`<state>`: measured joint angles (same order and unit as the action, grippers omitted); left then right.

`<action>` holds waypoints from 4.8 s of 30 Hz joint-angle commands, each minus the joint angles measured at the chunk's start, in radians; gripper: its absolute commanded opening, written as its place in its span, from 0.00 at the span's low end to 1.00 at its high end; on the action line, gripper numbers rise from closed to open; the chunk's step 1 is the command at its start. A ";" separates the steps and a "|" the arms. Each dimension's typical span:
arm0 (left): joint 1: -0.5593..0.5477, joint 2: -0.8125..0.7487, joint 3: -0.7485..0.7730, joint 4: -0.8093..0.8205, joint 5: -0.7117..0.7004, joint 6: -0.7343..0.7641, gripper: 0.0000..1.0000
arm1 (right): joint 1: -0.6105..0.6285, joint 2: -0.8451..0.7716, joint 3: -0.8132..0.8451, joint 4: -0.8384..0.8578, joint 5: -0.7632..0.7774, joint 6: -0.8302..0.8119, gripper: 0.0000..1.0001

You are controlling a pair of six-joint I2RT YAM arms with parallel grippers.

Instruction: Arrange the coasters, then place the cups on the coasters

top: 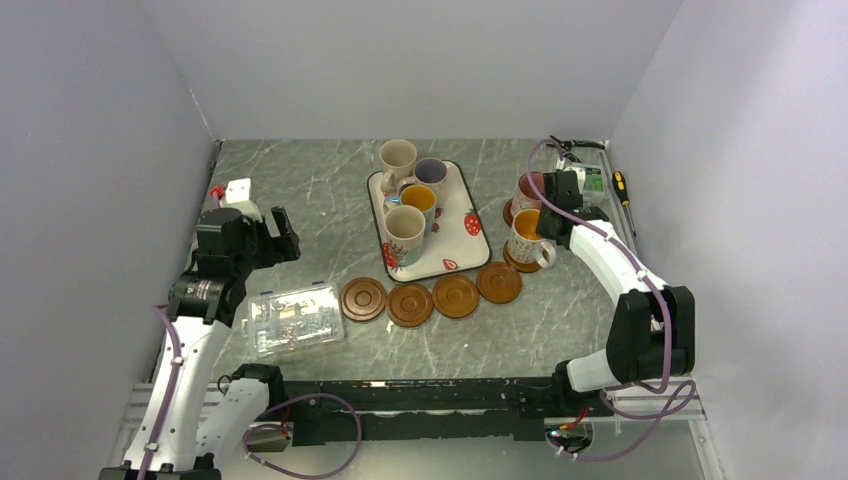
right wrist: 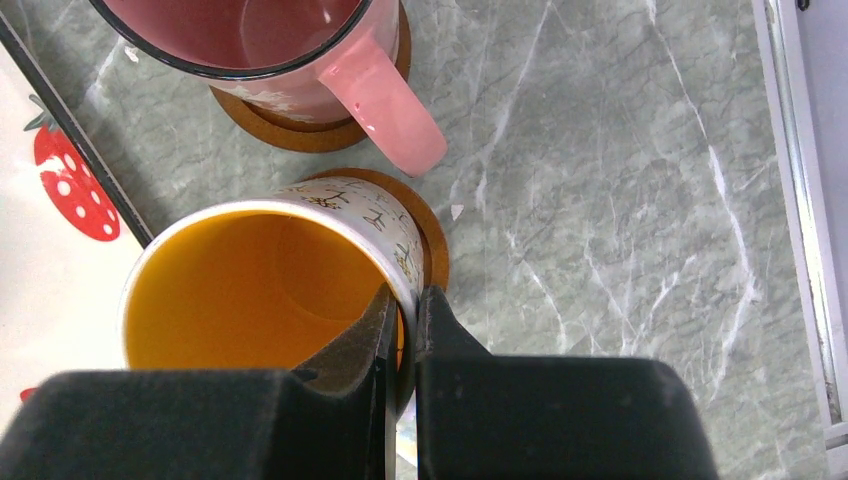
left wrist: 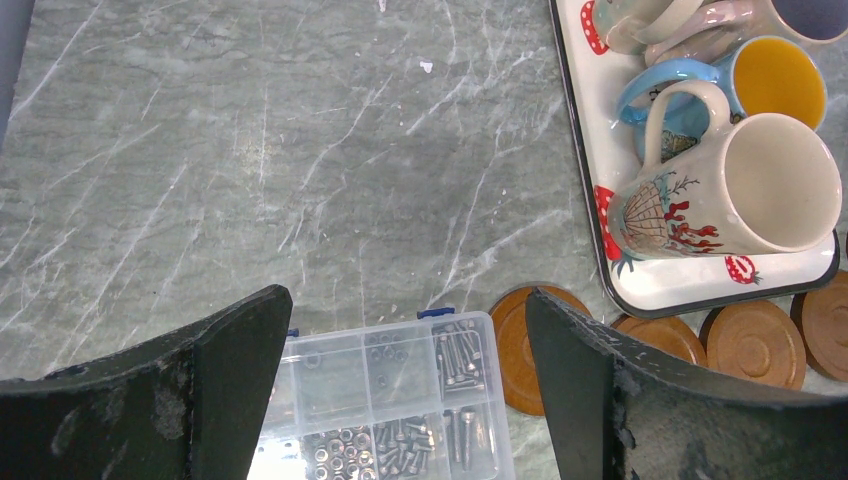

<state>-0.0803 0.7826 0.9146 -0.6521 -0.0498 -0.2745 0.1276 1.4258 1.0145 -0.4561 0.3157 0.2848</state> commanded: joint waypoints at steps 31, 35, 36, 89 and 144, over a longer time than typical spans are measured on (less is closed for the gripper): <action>-0.005 -0.011 -0.007 0.055 -0.019 0.012 0.94 | -0.004 -0.126 0.105 0.011 -0.060 -0.042 0.64; -0.004 -0.030 -0.018 0.071 -0.033 0.021 0.94 | -0.004 -0.197 0.093 0.021 -0.151 -0.063 0.65; -0.004 -0.031 -0.019 0.074 -0.037 0.023 0.94 | -0.004 -0.215 0.092 0.022 -0.183 -0.063 0.66; -0.015 -0.032 0.003 0.036 -0.021 0.008 0.94 | 0.641 0.409 0.655 -0.172 -0.007 0.003 0.00; -0.015 -0.009 0.007 0.022 -0.047 0.008 0.94 | 0.333 0.206 0.575 -0.273 -0.059 -0.174 0.62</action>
<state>-0.0921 0.7784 0.9028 -0.6411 -0.0952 -0.2665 0.4641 1.7275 1.5021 -0.6933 0.1463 -0.0051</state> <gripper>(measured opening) 0.938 0.613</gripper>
